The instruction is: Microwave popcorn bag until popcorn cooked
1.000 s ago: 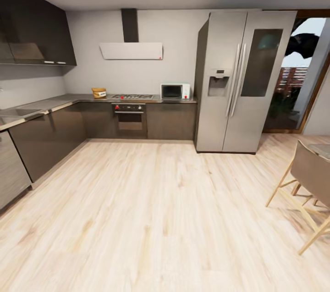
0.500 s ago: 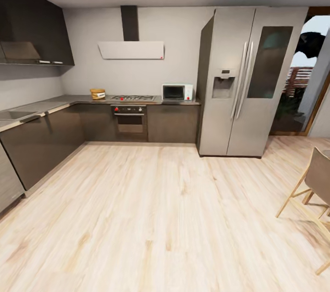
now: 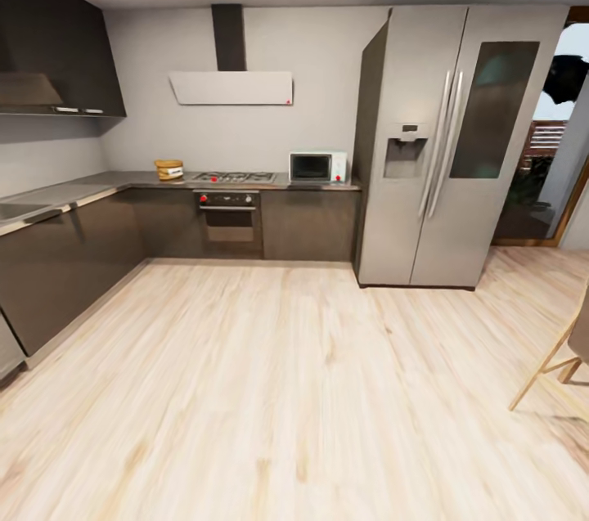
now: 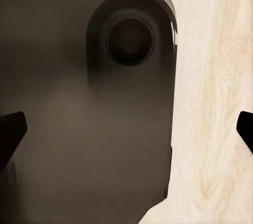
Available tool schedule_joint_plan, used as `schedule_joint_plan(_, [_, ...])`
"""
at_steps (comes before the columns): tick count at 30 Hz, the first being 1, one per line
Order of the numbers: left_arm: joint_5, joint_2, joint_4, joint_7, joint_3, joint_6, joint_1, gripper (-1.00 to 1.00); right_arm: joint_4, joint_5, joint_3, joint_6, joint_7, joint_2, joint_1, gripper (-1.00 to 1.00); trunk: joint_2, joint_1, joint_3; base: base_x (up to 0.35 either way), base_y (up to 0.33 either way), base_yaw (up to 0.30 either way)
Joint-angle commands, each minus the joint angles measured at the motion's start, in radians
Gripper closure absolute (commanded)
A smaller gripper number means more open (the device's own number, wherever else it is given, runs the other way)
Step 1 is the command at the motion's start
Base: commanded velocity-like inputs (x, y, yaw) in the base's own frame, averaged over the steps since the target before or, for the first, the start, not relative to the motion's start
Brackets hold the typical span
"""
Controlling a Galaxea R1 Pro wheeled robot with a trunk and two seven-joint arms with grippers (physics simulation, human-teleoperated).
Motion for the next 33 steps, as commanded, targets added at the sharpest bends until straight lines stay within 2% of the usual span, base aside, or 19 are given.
schedule_joint_plan(1, [0.001,0.0,0.0,0.0,0.007,-0.001,0.0,-1.0,0.001,0.0,0.001,-0.005,-0.001,0.0,0.0,-1.0,0.0,0.001,-0.001,0.326,0.0,0.0])
schedule_joint_plan(9, [0.001,0.0,0.0,0.0,0.007,-0.001,0.0,-1.0,0.001,0.0,0.001,-0.004,-0.001,-0.001,0.0,-1.0,0.0,0.001,-0.001,0.326,0.016,0.0])
schedule_joint_plan(33, [0.002,-0.003,0.0,0.002,0.008,0.0,0.0,-1.0,0.001,0.005,0.002,-0.018,-0.001,-0.002,0.0,-1.0,0.0,0.001,-0.001,0.326,0.091,0.0])
